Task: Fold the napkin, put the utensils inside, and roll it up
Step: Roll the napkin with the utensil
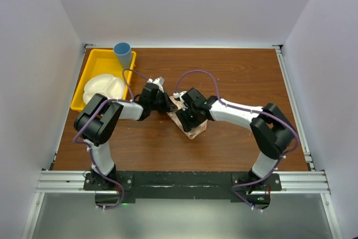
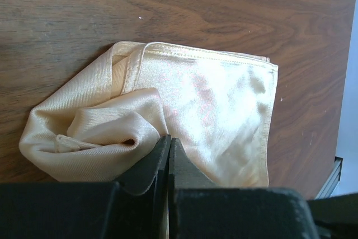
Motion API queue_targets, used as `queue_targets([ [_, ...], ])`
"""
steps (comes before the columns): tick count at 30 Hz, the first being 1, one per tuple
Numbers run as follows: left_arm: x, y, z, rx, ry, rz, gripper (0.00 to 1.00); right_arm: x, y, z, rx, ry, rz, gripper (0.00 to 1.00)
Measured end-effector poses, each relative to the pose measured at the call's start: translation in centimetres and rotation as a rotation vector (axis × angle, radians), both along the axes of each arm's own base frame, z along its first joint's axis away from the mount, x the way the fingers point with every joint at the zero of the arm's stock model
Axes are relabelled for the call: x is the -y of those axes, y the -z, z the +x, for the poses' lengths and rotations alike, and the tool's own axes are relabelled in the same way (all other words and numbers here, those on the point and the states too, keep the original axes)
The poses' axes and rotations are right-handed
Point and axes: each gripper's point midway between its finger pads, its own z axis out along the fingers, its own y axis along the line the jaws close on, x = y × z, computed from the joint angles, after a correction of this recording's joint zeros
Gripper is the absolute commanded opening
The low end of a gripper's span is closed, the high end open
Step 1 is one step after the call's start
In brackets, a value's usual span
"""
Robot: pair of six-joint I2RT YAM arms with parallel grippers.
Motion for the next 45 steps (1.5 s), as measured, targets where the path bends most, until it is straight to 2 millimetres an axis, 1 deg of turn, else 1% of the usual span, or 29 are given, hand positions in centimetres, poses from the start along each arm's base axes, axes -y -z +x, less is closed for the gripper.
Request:
queue_targets([
  [2,0.1,0.0,0.1,-0.004,0.002,0.002,0.04,1.8,0.9,-0.1,0.009,0.031,-0.058,0.52],
  [4,0.2,0.1,0.1,-0.006,0.007,0.004,0.04,3.0,1.8,-0.2,0.013,0.056,-0.099,0.48],
  [5,0.2,0.1,0.2,-0.005,0.011,0.007,0.04,3.4,2.0,-0.2,0.02,0.065,-0.103,0.48],
  [7,0.2,0.1,0.2,-0.005,0.018,0.013,0.04,3.8,1.7,-0.3,0.041,0.077,-0.097,0.47],
  [8,0.2,0.1,0.2,-0.005,0.02,0.016,0.04,4.2,1.5,-0.4,0.05,0.082,-0.096,0.5],
  [9,0.2,0.0,0.2,-0.005,0.023,0.018,0.04,4.4,1.3,-0.6,0.055,0.083,-0.093,0.57],
  [11,0.3,0.0,0.2,-0.009,0.027,0.024,0.03,4.5,0.7,-0.8,0.069,0.082,-0.078,0.66],
  [12,0.2,0.0,0.2,-0.012,0.028,0.025,0.04,4.4,0.2,-0.7,0.08,0.08,-0.067,0.69],
  [14,0.3,0.0,0.2,-0.016,0.028,0.027,0.02,4.2,-0.9,-0.5,0.108,0.069,-0.042,0.75],
  [18,0.4,0.0,0.1,-0.034,0.034,0.031,0.02,3.3,-3.0,0.6,0.178,0.021,-0.004,0.79],
  [21,0.5,0.0,0.1,-0.051,0.04,0.031,0.0,1.8,-3.7,1.7,0.209,-0.027,0.019,0.79],
  [24,0.8,0.0,0.2,-0.069,0.051,0.03,0.0,-0.1,-3.5,3.0,0.244,-0.083,0.024,0.79],
  [28,1.0,0.0,0.2,-0.091,0.058,0.032,0.0,-2.0,-1.8,3.4,0.259,-0.149,0.002,0.76],
  [33,1.0,0.0,0.1,-0.102,0.057,0.035,0.0,-2.7,0.6,3.3,0.272,-0.169,-0.058,0.67],
  [37,1.0,0.0,0.1,-0.109,0.051,0.032,0.0,-2.6,1.3,3.9,0.308,-0.14,-0.102,0.56],
  [38,1.0,0.0,0.1,-0.11,0.05,0.031,0.0,-2.5,1.4,4.1,0.317,-0.124,-0.109,0.49],
  [40,1.0,0.0,0.1,-0.111,0.047,0.027,0.0,-2.3,1.6,4.3,0.329,-0.09,-0.112,0.41],
  [41,0.9,0.0,0.0,-0.111,0.044,0.024,0.01,-2.2,1.7,4.4,0.333,-0.078,-0.11,0.3],
  [42,0.8,0.0,-0.1,-0.11,0.043,0.023,0.03,-2.3,1.7,4.4,0.332,-0.066,-0.103,0.25],
  [43,0.6,0.0,-0.2,-0.112,0.037,0.021,0.09,-2.4,1.8,4.4,0.331,-0.056,-0.096,0.21],
  [44,0.3,0.0,-0.4,-0.115,0.032,0.02,0.12,-2.5,1.8,4.4,0.33,-0.045,-0.086,0.14],
  [45,-0.1,-0.1,-0.7,-0.117,0.024,0.022,0.15,-2.6,1.9,4.3,0.326,-0.042,-0.075,0.11],
])
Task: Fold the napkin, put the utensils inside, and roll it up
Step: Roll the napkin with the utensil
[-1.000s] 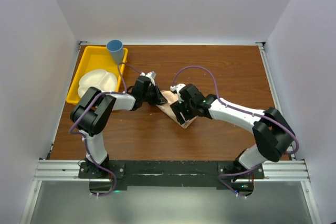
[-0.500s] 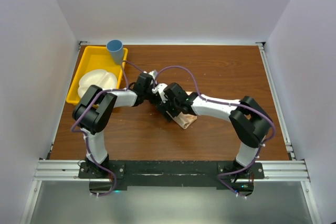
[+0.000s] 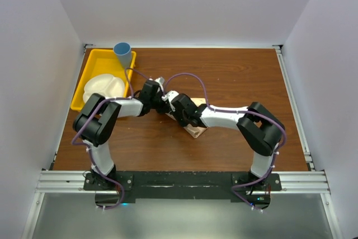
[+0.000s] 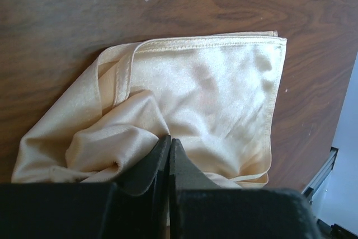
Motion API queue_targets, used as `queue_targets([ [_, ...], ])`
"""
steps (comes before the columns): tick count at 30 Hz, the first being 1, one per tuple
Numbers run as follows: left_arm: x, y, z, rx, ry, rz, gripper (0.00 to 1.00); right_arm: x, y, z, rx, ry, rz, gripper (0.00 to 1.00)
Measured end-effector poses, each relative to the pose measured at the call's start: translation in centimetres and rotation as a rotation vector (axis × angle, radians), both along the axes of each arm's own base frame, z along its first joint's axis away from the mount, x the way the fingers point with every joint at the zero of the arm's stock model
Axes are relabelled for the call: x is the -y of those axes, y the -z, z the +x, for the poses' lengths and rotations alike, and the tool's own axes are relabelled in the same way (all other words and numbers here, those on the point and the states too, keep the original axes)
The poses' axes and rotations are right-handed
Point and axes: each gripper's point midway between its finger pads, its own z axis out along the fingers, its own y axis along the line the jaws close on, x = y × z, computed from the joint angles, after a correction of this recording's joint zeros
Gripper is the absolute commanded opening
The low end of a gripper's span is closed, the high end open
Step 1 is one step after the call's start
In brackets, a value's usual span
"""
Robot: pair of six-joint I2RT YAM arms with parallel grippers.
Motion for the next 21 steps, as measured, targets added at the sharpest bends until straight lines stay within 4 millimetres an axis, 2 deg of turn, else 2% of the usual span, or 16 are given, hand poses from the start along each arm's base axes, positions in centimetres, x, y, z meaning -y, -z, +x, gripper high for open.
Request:
queue_targets([
  [4,-1.8,-1.3,-0.6,0.014,-0.037,0.019,0.27,-1.5,-0.1,-0.7,-0.041,-0.037,0.108,0.02],
  [6,-3.1,-3.1,-0.5,0.047,-0.069,0.046,0.3,-2.0,-0.1,-0.9,-0.092,-0.058,0.192,0.01],
  [7,-3.5,-4.1,-0.4,0.071,-0.08,0.054,0.31,-2.0,-0.2,-1.0,-0.128,-0.065,0.235,0.01],
  [11,-5.4,-10.6,0.5,0.245,-0.147,0.052,0.34,-1.7,-0.2,-0.9,-0.325,-0.066,0.421,0.01],
  [14,-5.8,-13.9,0.6,0.337,-0.163,0.031,0.31,-1.6,-0.1,-0.8,-0.489,-0.045,0.55,0.02],
  [17,-5.2,-14.0,0.7,0.352,-0.138,0.01,0.26,-1.7,-0.1,-0.9,-0.643,-0.021,0.674,0.03],
  [19,-4.4,-12.1,0.4,0.319,-0.105,-0.009,0.21,-1.9,-0.1,-1.1,-0.716,-0.01,0.732,0.03],
  [21,-3.7,-9.4,-0.3,0.265,-0.074,-0.027,0.17,-2.1,-0.1,-1.3,-0.769,-0.002,0.769,0.04],
])
